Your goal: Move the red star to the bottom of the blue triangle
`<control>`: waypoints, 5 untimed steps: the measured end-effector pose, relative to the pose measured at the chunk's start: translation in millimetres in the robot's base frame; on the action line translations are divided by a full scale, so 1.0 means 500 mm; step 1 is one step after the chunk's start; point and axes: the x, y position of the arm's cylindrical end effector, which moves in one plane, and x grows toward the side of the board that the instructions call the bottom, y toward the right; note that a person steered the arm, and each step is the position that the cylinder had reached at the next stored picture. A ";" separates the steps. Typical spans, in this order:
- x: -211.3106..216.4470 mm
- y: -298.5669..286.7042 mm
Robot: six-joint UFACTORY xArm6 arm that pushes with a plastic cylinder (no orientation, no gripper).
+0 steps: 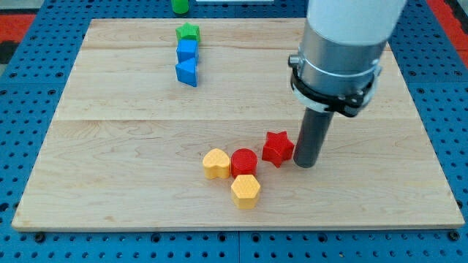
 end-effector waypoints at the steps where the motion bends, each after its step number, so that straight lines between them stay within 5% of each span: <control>1: -0.024 -0.048; 5: -0.103 -0.318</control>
